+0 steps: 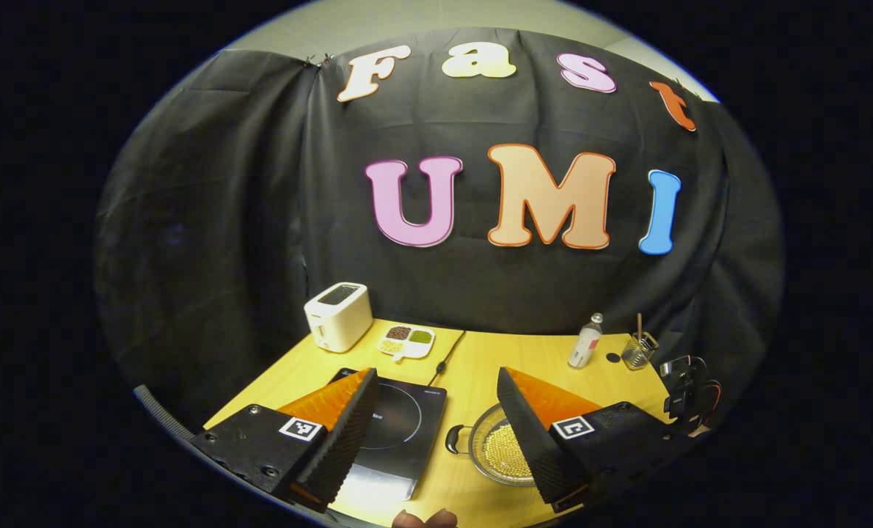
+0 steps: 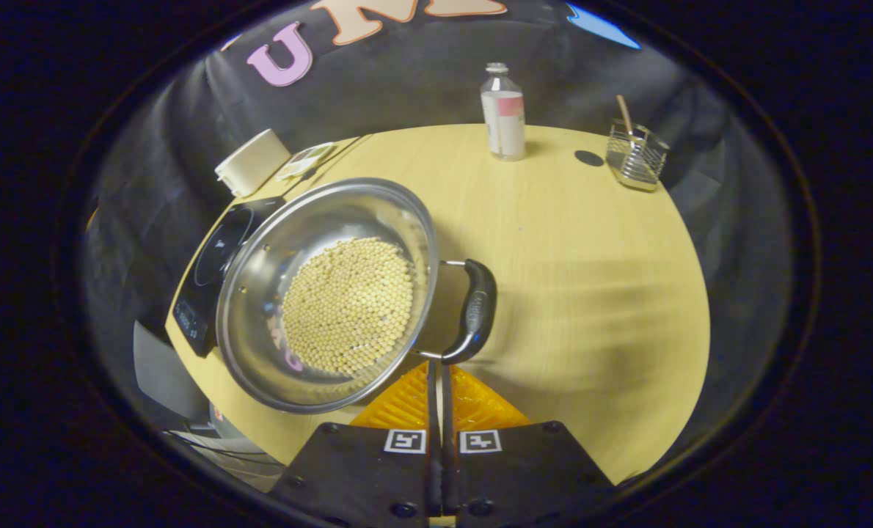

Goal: First push the handle of the pot to place it horizontally, then grasp the pot with both hands and set it on the induction cooktop.

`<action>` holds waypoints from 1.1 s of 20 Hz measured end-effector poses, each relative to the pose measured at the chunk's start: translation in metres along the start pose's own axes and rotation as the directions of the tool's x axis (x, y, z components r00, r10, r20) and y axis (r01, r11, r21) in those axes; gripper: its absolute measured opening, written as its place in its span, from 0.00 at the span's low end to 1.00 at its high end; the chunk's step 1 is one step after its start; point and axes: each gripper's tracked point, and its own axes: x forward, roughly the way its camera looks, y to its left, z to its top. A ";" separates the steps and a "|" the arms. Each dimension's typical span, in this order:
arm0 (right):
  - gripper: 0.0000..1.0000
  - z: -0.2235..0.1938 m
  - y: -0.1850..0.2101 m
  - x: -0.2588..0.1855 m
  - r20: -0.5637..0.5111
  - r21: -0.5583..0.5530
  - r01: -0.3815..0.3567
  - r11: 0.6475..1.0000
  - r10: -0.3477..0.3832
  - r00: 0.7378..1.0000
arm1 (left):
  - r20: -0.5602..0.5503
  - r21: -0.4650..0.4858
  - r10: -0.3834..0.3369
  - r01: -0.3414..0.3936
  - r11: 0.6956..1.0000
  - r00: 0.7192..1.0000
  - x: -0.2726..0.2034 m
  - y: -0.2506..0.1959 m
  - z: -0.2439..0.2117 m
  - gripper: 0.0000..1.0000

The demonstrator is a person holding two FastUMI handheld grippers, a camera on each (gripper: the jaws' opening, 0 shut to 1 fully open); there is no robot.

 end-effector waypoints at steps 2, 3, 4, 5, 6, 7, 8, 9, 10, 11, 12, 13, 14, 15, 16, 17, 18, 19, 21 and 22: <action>0.03 0.002 0.002 -0.009 0.012 0.071 0.032 0.997 -0.033 0.999 | -0.055 -0.021 -0.076 0.075 0.997 0.996 0.015 -0.006 -0.018 0.99; 0.04 0.008 0.003 -0.015 0.023 0.105 0.050 0.993 -0.053 0.998 | -0.098 -0.037 -0.110 0.107 0.994 0.989 0.021 -0.009 -0.032 0.99; 0.06 0.011 0.001 -0.022 0.033 0.141 0.072 0.987 -0.078 0.996 | -0.144 -0.051 -0.143 0.137 0.989 0.979 0.025 -0.011 -0.047 0.99; 0.09 0.014 0.004 -0.029 0.043 0.176 0.078 0.981 -0.087 0.995 | -0.179 -0.056 -0.173 0.166 0.985 0.968 0.032 -0.012 -0.055 0.99; 0.16 0.016 0.005 -0.032 0.053 0.200 0.097 0.975 -0.109 0.993 | -0.201 -0.051 -0.186 0.180 0.982 0.962 0.040 -0.010 -0.063 1.00; 0.27 0.019 0.006 -0.034 0.061 0.213 0.109 0.971 -0.125 0.990 | -0.226 -0.046 -0.194 0.189 0.981 0.954 0.047 -0.008 -0.072 1.00; 0.37 0.020 0.006 -0.034 0.059 0.216 0.130 0.968 -0.146 0.988 | -0.252 -0.047 -0.206 0.201 0.978 0.945 0.053 -0.007 -0.080 0.99; 0.46 0.021 0.004 -0.037 0.057 0.216 0.161 0.963 -0.177 0.983 | -0.282 -0.058 -0.221 0.214 0.975 0.934 0.057 -0.006 -0.090 0.99; 0.45 0.024 0.003 -0.038 0.065 0.215 0.185 0.959 -0.203 0.977 | -0.305 -0.074 -0.244 0.233 0.970 0.921 0.061 -0.008 -0.098 0.98; 0.56 0.029 0.005 -0.040 0.070 0.210 0.200 0.957 -0.218 0.973 | -0.325 -0.089 -0.264 0.248 0.965 0.908 0.064 -0.010 -0.106 0.97; 0.51 0.032 0.008 -0.040 0.067 0.201 0.213 0.956 -0.231 0.971 | -0.350 -0.102 -0.282 0.263 0.959 0.893 0.068 -0.013 -0.116 0.97; 0.52 0.034 0.008 -0.039 0.065 0.193 0.228 0.954 -0.244 0.968 | -0.369 -0.111 -0.298 0.276 0.955 0.880 0.071 -0.015 -0.126 0.97; 0.53 0.037 0.009 -0.036 0.061 0.186 0.235 0.954 -0.249 0.966 | -0.396 -0.111 -0.304 0.283 0.953 0.867 0.075 -0.017 -0.136 0.97; 0.63 0.041 0.009 -0.034 0.056 0.177 0.239 0.955 -0.253 0.966 | -0.423 -0.106 -0.305 0.288 0.952 0.853 0.081 -0.018 -0.147 0.97; 0.66 0.042 0.007 -0.031 0.052 0.166 0.248 0.954 -0.260 0.964 | -0.447 -0.102 -0.300 0.285 0.953 0.843 0.085 -0.019 -0.157 0.97; 0.71 0.045 0.003 -0.028 0.050 0.156 0.261 0.953 -0.272 0.961 | -0.462 -0.098 -0.291 0.278 0.955 0.838 0.090 -0.020 -0.164 0.98; 0.73 0.046 -0.001 -0.024 0.042 0.154 0.262 0.953 -0.271 0.962 | -0.477 -0.099 -0.284 0.270 0.958 0.832 0.094 -0.021 -0.171 0.98; 0.73 0.047 -0.002 -0.020 0.032 0.161 0.250 0.955 -0.258 0.966 | -0.494 -0.105 -0.279 0.262 0.959 0.824 0.097 -0.023 -0.177 0.98; 0.74 0.052 -0.005 -0.011 0.023 0.172 0.229 0.958 -0.237 0.971 | -0.516 -0.110 -0.263 0.242 0.964 0.815 0.104 -0.024 -0.188 0.98; 0.74 0.051 -0.004 -0.005 0.011 0.175 0.215 0.961 -0.220 0.975 | -0.532 -0.108 -0.252 0.230 0.967 0.808 0.106 -0.023 -0.195 0.97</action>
